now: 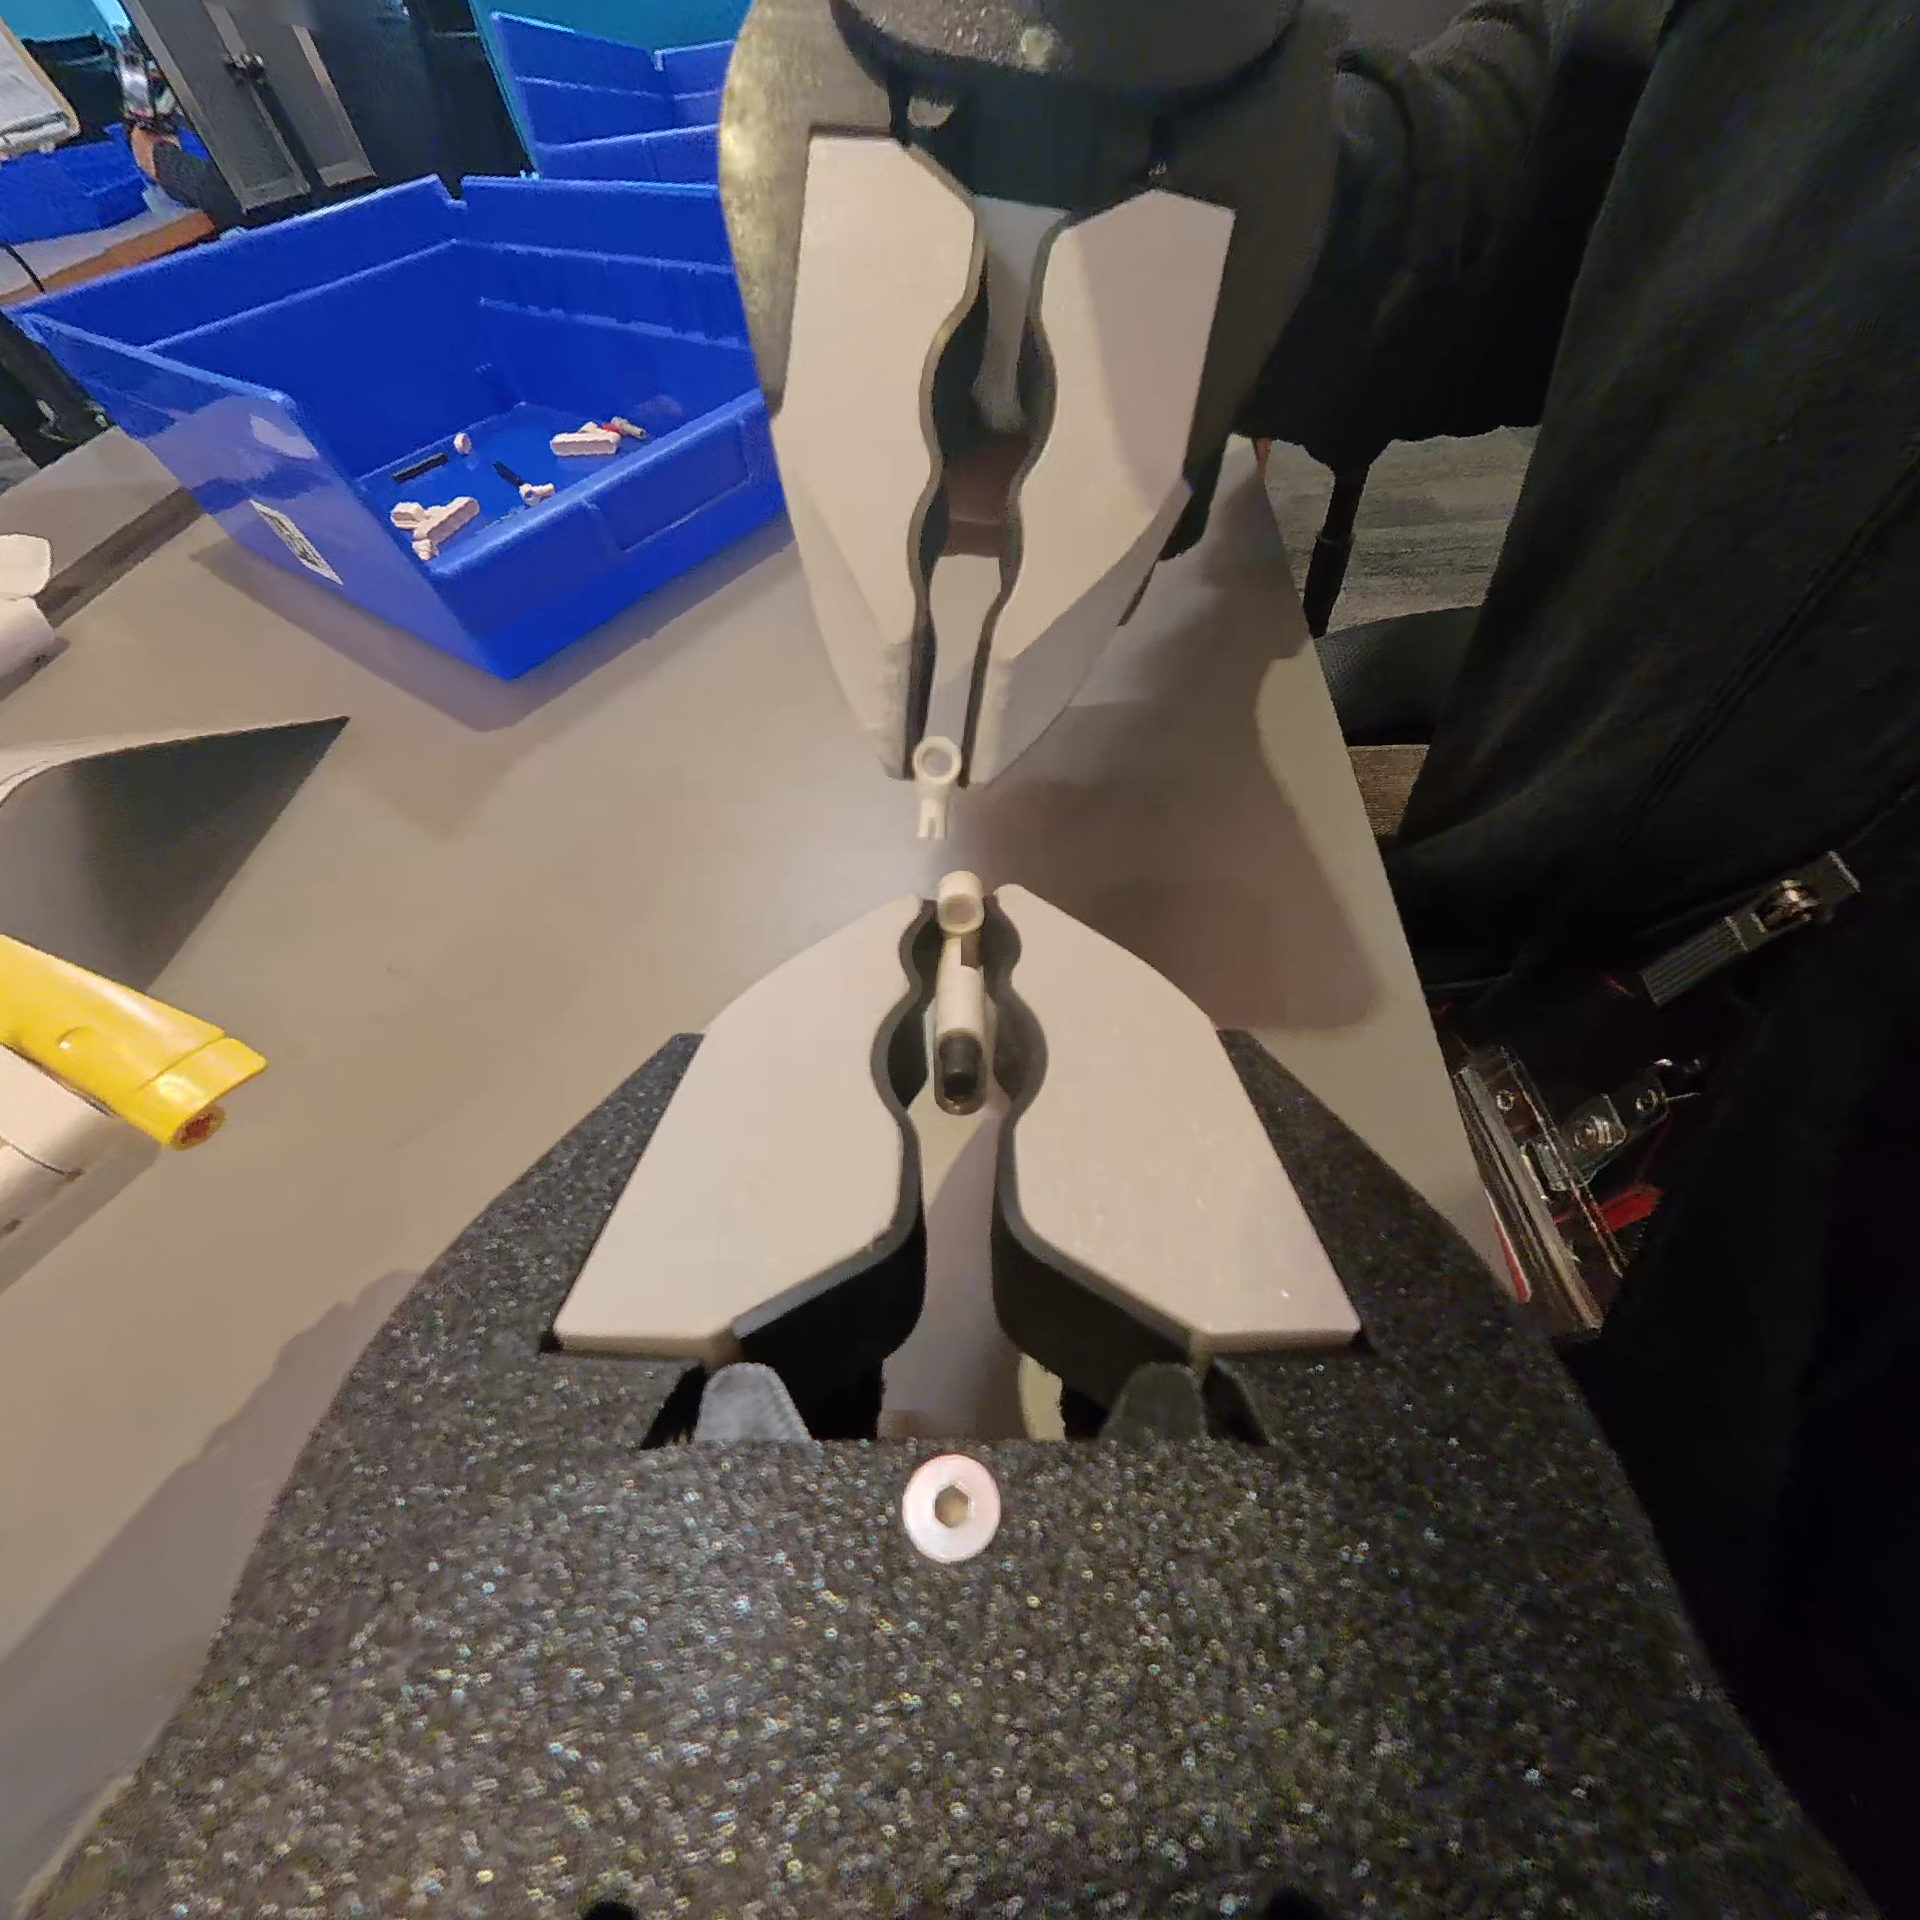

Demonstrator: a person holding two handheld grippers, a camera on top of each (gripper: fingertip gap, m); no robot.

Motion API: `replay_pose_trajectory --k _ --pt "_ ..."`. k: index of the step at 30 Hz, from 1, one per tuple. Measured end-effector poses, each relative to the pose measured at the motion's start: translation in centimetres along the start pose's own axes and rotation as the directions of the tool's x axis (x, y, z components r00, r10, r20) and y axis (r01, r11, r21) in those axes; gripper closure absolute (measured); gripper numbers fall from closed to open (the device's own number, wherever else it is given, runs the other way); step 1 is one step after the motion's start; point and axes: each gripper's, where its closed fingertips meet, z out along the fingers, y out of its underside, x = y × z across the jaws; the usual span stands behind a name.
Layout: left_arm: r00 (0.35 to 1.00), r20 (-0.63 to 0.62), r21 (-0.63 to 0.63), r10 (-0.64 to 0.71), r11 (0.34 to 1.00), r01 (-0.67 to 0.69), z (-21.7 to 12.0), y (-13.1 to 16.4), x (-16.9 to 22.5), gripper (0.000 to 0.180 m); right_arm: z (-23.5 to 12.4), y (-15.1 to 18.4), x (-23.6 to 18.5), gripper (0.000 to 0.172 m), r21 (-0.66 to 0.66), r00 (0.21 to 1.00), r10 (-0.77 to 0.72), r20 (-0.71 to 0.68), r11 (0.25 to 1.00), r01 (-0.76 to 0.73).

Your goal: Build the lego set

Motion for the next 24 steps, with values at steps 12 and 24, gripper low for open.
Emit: replay_pose_trajectory --k 12,24 --pt "0.999 0.01 -0.005 0.049 0.999 -0.049 0.3 0.0 0.0 0.173 0.9 0.8 -0.6 0.165 -0.058 0.997 -0.014 0.075 0.998 0.019" --pt "0.958 0.13 -0.072 0.257 0.966 -0.25 0.4 0.8 -0.1 0.173 1.5 1.3 -0.9 0.165 -0.135 0.998 -0.066 -0.013 0.989 0.064"
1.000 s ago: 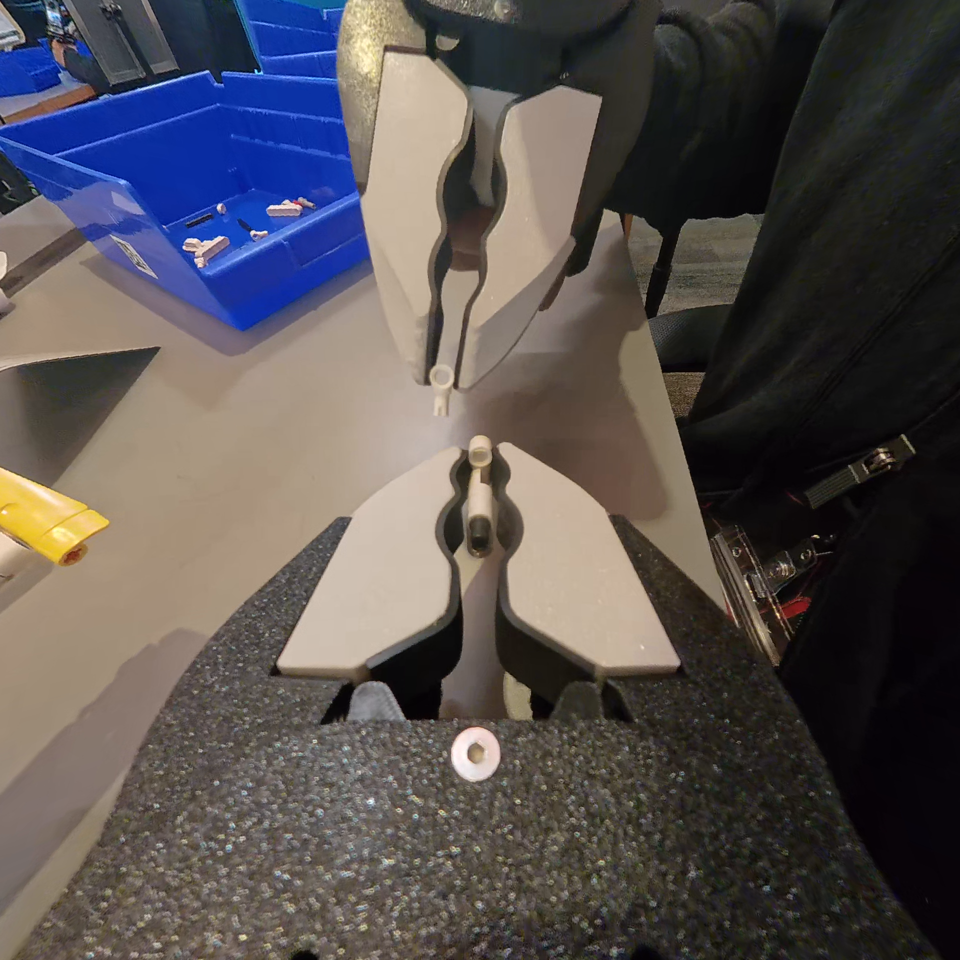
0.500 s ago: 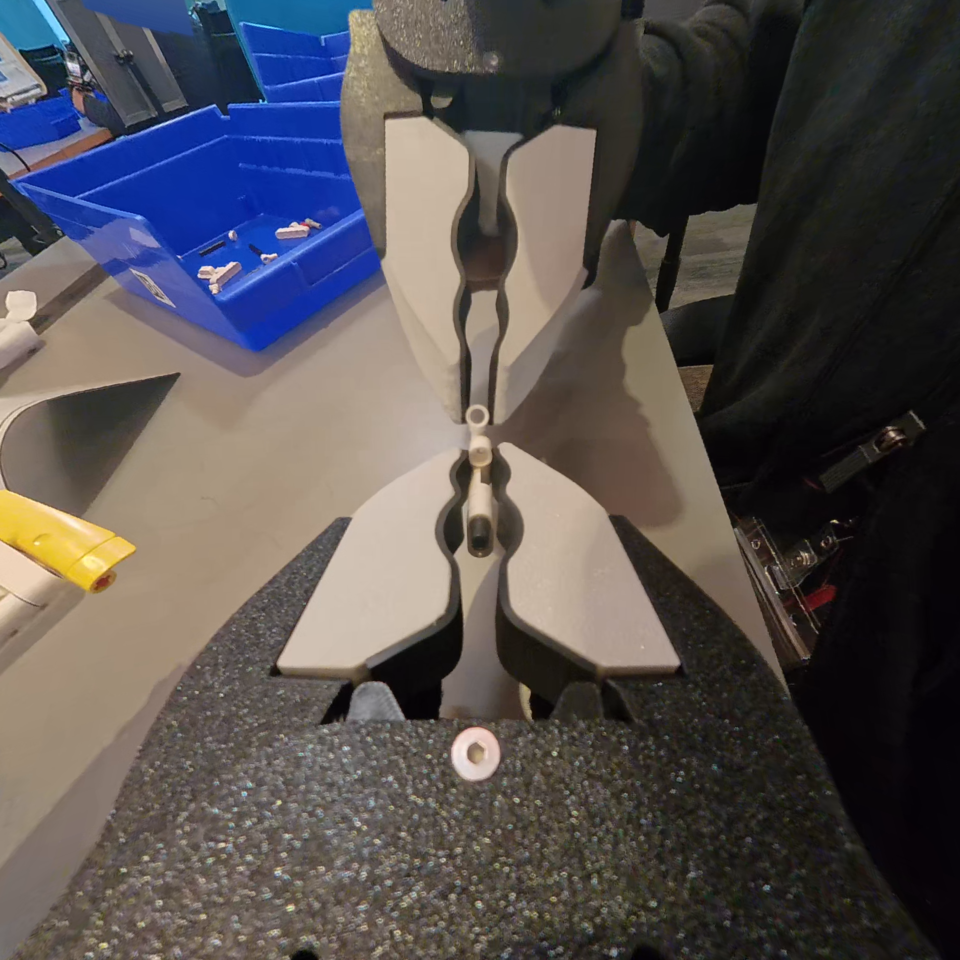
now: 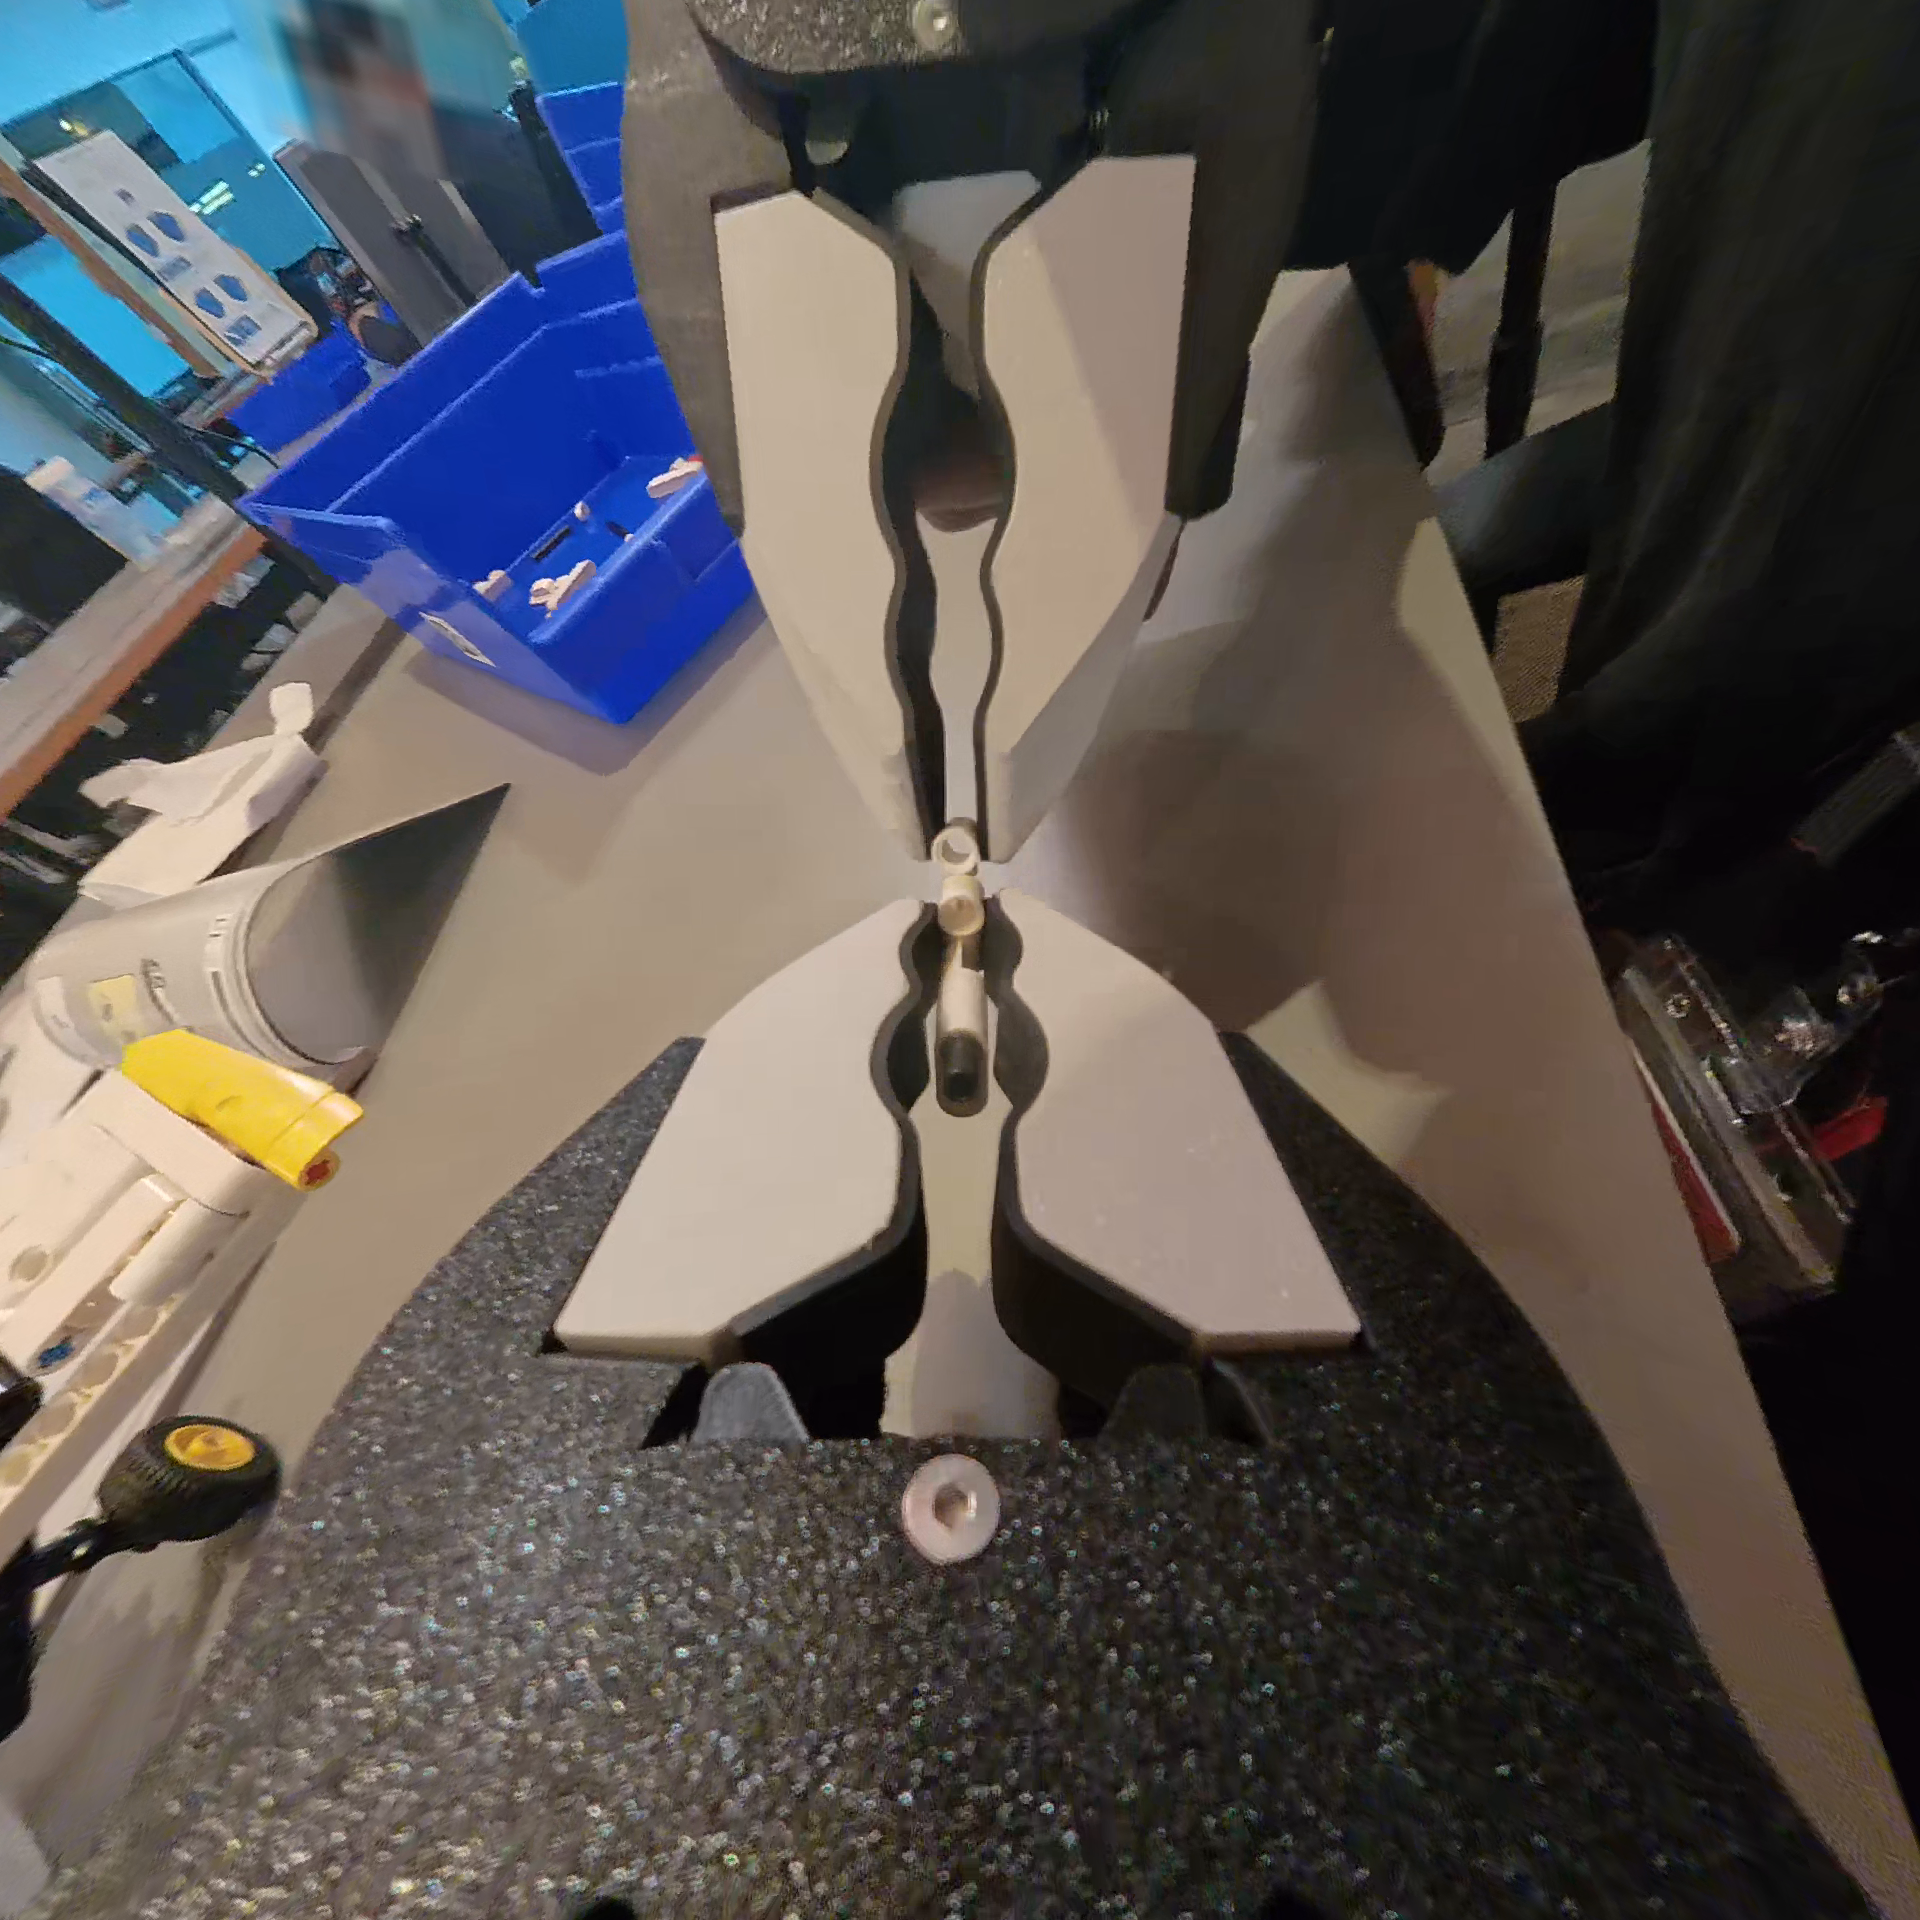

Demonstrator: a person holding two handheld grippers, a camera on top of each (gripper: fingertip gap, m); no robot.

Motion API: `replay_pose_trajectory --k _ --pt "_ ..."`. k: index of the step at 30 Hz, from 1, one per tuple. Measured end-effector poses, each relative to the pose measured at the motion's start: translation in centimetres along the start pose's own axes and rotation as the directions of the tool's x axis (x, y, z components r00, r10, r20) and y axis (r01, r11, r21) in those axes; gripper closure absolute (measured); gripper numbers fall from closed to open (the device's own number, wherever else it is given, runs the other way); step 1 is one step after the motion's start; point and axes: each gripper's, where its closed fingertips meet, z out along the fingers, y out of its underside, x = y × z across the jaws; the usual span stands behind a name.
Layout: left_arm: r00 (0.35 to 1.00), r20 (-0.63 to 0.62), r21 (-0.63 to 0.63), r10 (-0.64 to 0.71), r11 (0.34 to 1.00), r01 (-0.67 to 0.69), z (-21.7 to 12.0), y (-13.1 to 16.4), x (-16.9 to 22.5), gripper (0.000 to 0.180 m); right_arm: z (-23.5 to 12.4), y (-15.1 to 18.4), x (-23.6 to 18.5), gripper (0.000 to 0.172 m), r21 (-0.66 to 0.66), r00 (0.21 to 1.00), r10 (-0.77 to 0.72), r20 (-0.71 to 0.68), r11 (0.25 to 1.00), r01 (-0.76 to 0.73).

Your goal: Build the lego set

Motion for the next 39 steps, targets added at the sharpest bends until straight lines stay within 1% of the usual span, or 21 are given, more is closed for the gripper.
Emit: replay_pose_trajectory --k 3,7,9,11,13,17,22,26,29,36,39 --pt "0.998 0.032 0.01 0.046 0.999 -0.047 -0.2 -0.1 -0.1 0.173 0.0 -0.2 0.0 0.165 0.022 0.999 -0.001 -0.049 1.0 0.002" --pt "0.991 0.082 -0.002 0.102 0.995 -0.102 -0.4 -0.1 -0.6 0.174 0.1 -0.2 0.4 0.165 0.016 0.982 -0.061 -0.179 0.998 0.065" --pt "0.985 0.113 -0.017 0.132 0.991 -0.131 -0.4 0.0 -1.0 0.174 0.2 -0.1 0.8 0.164 0.021 0.97 -0.02 -0.241 0.999 0.026" --pt "0.98 0.122 -0.032 0.156 0.988 -0.153 -0.4 0.2 -1.0 0.174 0.4 0.3 0.9 0.165 0.024 0.962 0.023 -0.271 1.0 -0.017" --pt "0.977 0.118 -0.043 0.178 0.984 -0.174 -0.3 0.3 -0.8 0.174 0.6 0.6 0.7 0.164 0.031 0.959 0.054 -0.279 0.998 -0.047" --pt "0.979 0.106 -0.05 0.174 0.984 -0.17 0.0 0.5 -0.7 0.173 0.7 0.9 0.6 0.165 0.035 0.957 0.051 -0.287 0.998 -0.043" --pt "0.976 0.104 -0.078 0.191 0.98 -0.184 0.2 1.0 -0.6 0.173 0.8 1.0 0.6 0.165 -0.018 0.944 -0.011 -0.329 1.0 0.005" --pt "0.969 0.097 -0.111 0.229 0.97 -0.218 0.3 1.4 -0.3 0.173 1.1 1.2 0.4 0.165 -0.087 0.928 -0.111 -0.354 0.992 0.086" --pt "0.969 0.09 -0.12 0.232 0.968 -0.221 0.4 1.6 -0.2 0.173 1.2 1.2 0.3 0.165 -0.112 0.915 -0.174 -0.363 0.984 0.142" --pt "0.972 0.078 -0.122 0.22 0.97 -0.21 0.4 1.8 -0.1 0.173 1.4 1.2 0.3 0.165 -0.089 0.916 -0.167 -0.366 0.985 0.145" --pt "0.972 0.076 -0.126 0.221 0.969 -0.211 0.5 1.8 -0.1 0.173 1.4 1.4 0.3 0.165 -0.099 0.911 -0.181 -0.369 0.983 0.156"
